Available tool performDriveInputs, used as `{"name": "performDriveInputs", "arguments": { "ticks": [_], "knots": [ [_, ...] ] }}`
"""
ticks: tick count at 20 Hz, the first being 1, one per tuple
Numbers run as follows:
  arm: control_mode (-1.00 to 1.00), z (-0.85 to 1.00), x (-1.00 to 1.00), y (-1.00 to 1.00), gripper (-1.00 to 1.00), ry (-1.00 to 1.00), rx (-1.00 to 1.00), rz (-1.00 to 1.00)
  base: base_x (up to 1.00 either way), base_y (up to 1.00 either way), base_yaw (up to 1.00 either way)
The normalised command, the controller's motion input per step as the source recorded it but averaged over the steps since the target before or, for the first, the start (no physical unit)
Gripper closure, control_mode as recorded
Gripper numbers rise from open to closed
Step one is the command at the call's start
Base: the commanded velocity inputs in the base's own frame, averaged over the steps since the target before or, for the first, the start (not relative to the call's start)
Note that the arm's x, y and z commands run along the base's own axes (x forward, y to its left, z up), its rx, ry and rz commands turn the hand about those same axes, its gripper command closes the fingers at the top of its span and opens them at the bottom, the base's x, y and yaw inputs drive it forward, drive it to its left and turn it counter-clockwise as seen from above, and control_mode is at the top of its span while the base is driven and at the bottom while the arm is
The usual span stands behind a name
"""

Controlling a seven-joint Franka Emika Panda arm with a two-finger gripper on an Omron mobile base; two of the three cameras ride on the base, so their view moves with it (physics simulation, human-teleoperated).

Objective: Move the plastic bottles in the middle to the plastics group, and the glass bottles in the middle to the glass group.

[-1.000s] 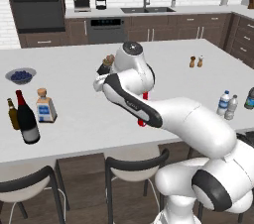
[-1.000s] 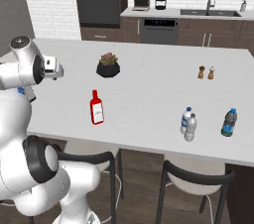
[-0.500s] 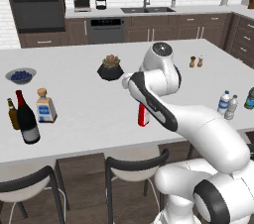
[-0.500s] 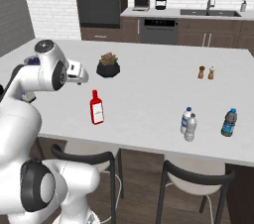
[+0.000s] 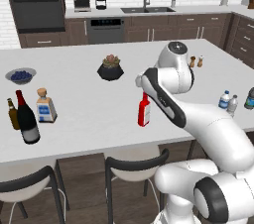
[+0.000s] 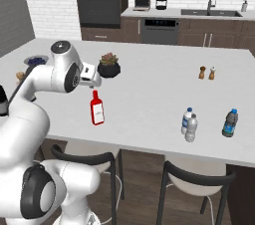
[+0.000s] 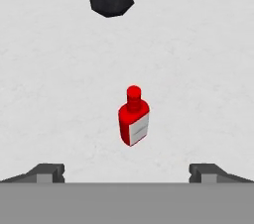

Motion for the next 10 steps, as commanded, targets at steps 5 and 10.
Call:
{"name": "performDriveInputs", "arguments": {
  "ticks": [5,10],
  "knots": [
    [-1.00,-0.08,-0.05,-0.22,-1.00,0.00,0.03,0.00,0.00,0.00,0.00],
    [-1.00,-0.21,0.18,0.00,-1.00,0.00,0.00,0.00,0.00,0.00,0.00]
  ]
}}
